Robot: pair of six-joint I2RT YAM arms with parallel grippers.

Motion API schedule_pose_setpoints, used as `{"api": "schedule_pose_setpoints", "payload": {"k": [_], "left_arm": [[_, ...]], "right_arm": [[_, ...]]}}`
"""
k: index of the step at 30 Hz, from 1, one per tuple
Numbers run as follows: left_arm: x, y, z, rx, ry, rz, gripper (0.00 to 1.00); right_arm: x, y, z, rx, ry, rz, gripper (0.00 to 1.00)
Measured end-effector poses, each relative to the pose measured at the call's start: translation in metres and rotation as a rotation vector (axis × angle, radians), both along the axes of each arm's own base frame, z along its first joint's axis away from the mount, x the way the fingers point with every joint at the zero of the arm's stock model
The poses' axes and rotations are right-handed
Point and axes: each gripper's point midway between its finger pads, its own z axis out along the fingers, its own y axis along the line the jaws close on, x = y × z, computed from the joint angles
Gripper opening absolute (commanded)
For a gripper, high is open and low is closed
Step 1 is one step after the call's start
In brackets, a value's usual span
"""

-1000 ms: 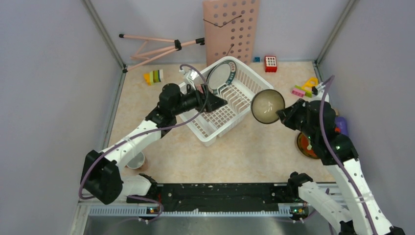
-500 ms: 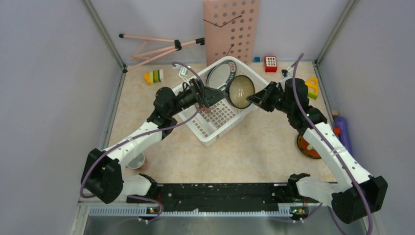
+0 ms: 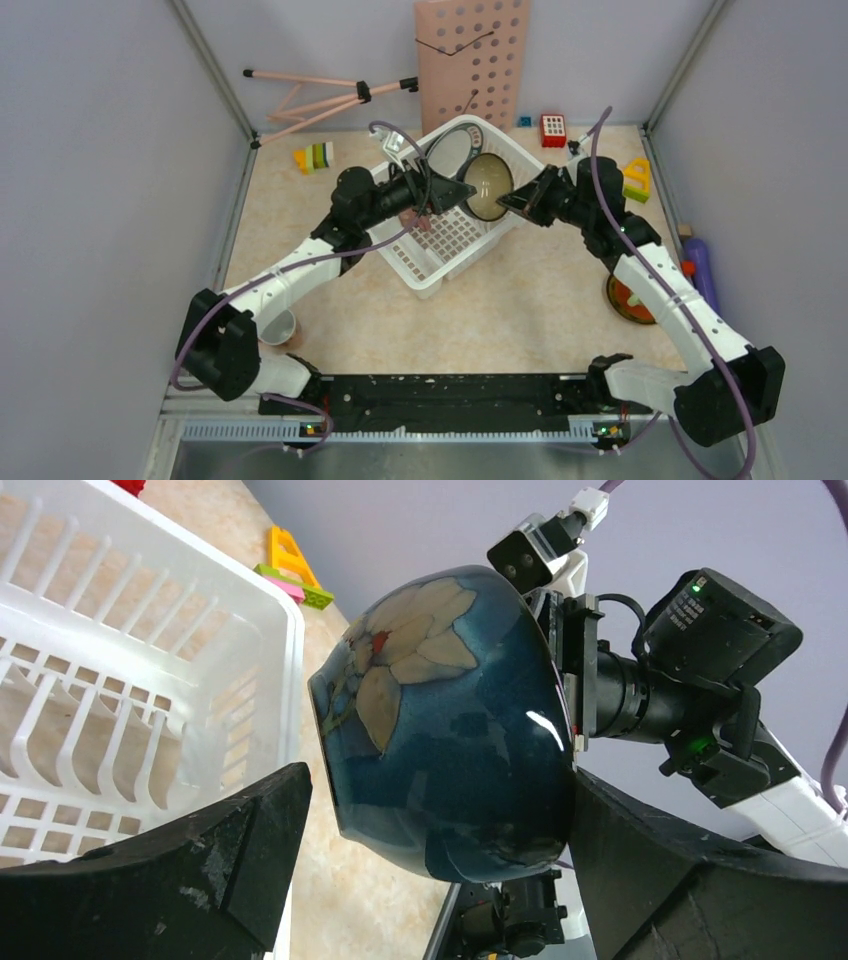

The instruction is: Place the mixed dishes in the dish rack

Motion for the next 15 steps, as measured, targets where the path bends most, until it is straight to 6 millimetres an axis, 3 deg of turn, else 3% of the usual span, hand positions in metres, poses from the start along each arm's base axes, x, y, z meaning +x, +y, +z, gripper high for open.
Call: {"api": "schedule_pose_setpoints", "payload": {"k": [7,10,15], "left_arm": [[0.004,-0.007,-0.011,0.016,0.028,-0.008,0.94],[0.004,-0.007,-0.011,0.016,0.026,-0.01,0.98],[0.0,-0.008,-0.001,-0.016,0.007,-0.033,0.95]], "right_arm": [[0.0,0.001,-0.008,-0.013,0.026,0.006,0.0],[0.0,-0.001,-0.009,-0.018,0.029,0.003,0.0],[0.002,-0.003,-0.003,0.023,0.026,0.018,0.0]]}}
